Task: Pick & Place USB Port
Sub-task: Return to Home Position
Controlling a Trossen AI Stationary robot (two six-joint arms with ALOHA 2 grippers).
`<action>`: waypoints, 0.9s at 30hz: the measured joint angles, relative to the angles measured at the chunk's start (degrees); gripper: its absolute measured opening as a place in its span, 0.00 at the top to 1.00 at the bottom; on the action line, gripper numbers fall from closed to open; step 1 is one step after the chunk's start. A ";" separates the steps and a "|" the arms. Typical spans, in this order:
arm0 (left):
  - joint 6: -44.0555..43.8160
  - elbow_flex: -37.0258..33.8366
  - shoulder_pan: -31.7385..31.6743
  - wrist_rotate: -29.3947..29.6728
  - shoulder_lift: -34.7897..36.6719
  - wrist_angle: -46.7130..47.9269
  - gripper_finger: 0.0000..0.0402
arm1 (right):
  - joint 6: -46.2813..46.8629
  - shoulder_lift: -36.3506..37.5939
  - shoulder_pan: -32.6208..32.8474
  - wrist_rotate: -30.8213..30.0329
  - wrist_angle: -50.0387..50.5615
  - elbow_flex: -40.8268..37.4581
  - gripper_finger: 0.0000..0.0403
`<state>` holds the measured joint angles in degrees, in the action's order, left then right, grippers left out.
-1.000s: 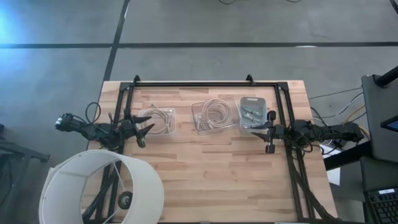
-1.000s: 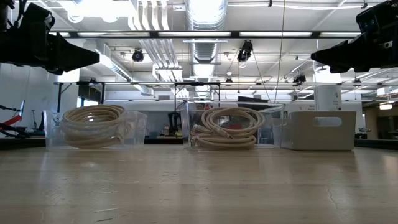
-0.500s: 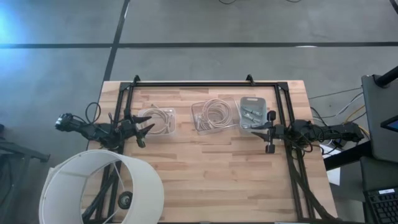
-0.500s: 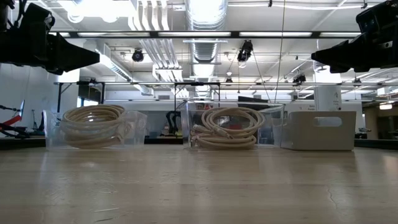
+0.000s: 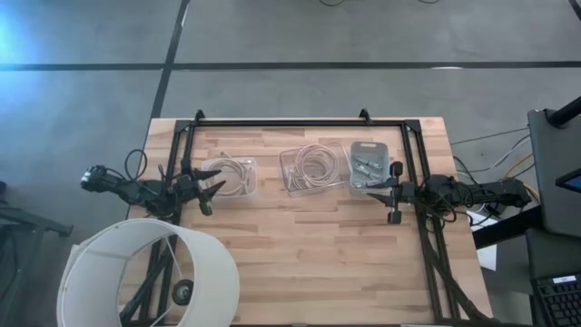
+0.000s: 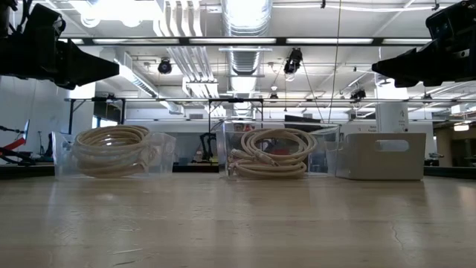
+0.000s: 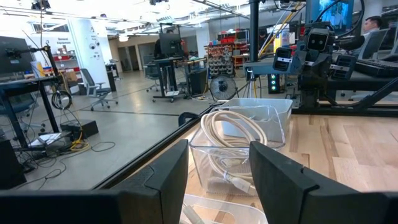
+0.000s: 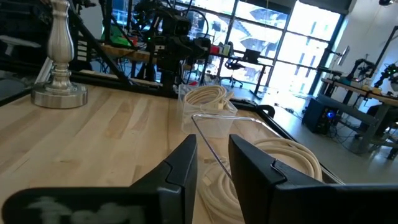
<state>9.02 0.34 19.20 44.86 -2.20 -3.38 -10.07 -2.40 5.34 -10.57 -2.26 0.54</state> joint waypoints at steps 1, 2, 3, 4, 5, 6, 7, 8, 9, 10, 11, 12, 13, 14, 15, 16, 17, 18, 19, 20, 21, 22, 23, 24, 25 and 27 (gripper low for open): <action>0.00 0.00 0.02 0.00 0.00 0.00 0.57 | 0.00 0.00 0.00 0.00 -0.01 0.00 0.78; 0.00 0.00 0.00 0.00 0.00 0.00 0.57 | 0.00 -0.01 -0.01 0.00 -0.01 0.00 0.78; 0.00 0.00 0.01 0.00 0.00 0.00 0.57 | 0.00 0.01 -0.01 0.00 -0.02 0.00 0.79; -0.01 0.00 0.02 0.00 0.00 0.00 0.57 | 0.00 -0.01 -0.01 0.00 0.00 0.00 0.79; -0.02 0.00 0.02 0.01 0.00 0.00 0.57 | 0.00 0.00 -0.02 0.00 0.00 0.00 0.80; -0.01 0.00 0.01 0.00 0.01 0.00 0.57 | 0.00 -0.01 0.00 0.00 0.00 0.00 0.80; 0.00 0.00 0.00 0.00 0.00 0.00 0.57 | 0.00 -0.01 0.00 0.00 -0.02 0.00 0.81; -0.01 0.00 0.01 0.00 0.00 0.00 0.57 | 0.00 -0.01 0.00 0.00 0.00 0.00 0.81; -0.02 0.00 0.01 0.00 0.00 0.00 0.57 | 0.00 -0.01 0.00 0.00 0.00 0.00 0.82; -0.02 0.00 0.02 0.00 0.00 0.00 0.57 | 0.00 0.00 0.00 0.00 -0.01 0.00 0.82; -0.02 0.00 0.00 0.02 0.00 0.00 0.57 | 0.00 0.00 0.00 0.00 -0.02 0.00 0.83; -0.01 0.00 0.01 0.01 0.02 0.00 0.57 | 0.00 -0.01 0.00 0.00 0.00 0.00 0.83; -0.02 0.00 0.02 0.00 0.00 0.00 0.57 | 0.00 -0.01 -0.01 0.00 -0.01 0.00 0.83; 0.00 0.00 0.00 0.00 0.00 0.00 0.57 | 0.00 0.00 0.00 0.00 -0.01 0.00 0.83; 0.00 0.00 0.01 0.01 0.01 0.00 0.57 | 0.00 -0.01 -0.01 0.00 0.00 0.00 0.83; -0.01 0.00 0.01 0.02 0.00 0.00 0.57 | 0.00 0.00 0.00 0.00 -0.01 0.00 0.83; -0.01 0.00 0.02 0.01 0.00 0.00 0.57 | 0.00 -0.01 -0.01 0.00 -0.01 0.00 0.82; -0.02 0.00 0.01 0.00 0.00 0.00 0.57 | 0.00 0.00 -0.01 0.00 0.00 0.00 0.82; -0.01 0.00 0.00 0.01 0.00 0.00 0.57 | 0.00 0.00 -0.01 0.00 -0.02 0.00 0.81; -0.01 0.00 0.01 0.00 0.00 0.00 0.57 | 0.00 -0.01 -0.02 0.00 -0.01 0.00 0.81; 0.00 0.00 0.01 0.00 0.00 0.00 0.57 | 0.00 -0.01 0.00 0.00 0.00 0.00 0.81; 0.00 0.00 0.00 0.02 0.00 0.00 0.57 | 0.00 -0.01 0.00 0.00 0.00 0.00 0.80; 0.00 0.00 0.02 0.02 0.00 0.00 0.57 | 0.00 -0.01 0.00 0.00 0.00 0.00 0.80; -0.01 0.00 0.00 0.01 0.00 0.00 0.57 | 0.00 -0.01 -0.01 0.00 0.00 0.00 0.79; -0.01 0.00 0.01 0.00 0.00 0.00 0.57 | 0.00 0.00 0.00 0.00 -0.01 0.00 0.79; 0.00 0.00 0.00 0.00 0.00 0.00 0.57 | 0.00 -0.01 0.00 0.00 -0.02 0.00 0.78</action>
<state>9.02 0.34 19.20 44.86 -2.20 -3.38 -10.07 -2.42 5.34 -10.57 -2.28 0.54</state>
